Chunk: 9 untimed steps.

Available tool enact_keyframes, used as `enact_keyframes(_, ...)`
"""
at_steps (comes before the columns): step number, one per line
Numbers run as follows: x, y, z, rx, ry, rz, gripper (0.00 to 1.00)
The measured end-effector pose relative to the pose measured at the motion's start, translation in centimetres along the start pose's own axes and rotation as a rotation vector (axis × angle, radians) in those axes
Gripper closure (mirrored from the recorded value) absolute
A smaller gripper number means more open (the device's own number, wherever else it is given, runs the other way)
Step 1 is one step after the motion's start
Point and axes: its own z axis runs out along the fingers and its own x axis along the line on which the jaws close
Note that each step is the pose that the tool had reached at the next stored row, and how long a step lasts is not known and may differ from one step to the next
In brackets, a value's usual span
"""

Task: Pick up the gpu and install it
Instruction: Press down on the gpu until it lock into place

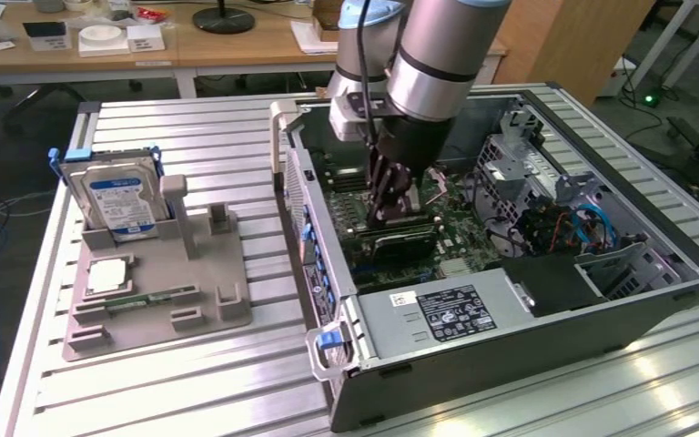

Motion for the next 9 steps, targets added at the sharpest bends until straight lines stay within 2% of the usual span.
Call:
enact_keyframes(3, -0.01, 0.10, -0.03, 0.0032, -0.0001, 0.000, 0.90)
enact_keyframes(9, 0.00, 0.11, -0.04, 0.0035, 0.0001, 0.000, 0.90)
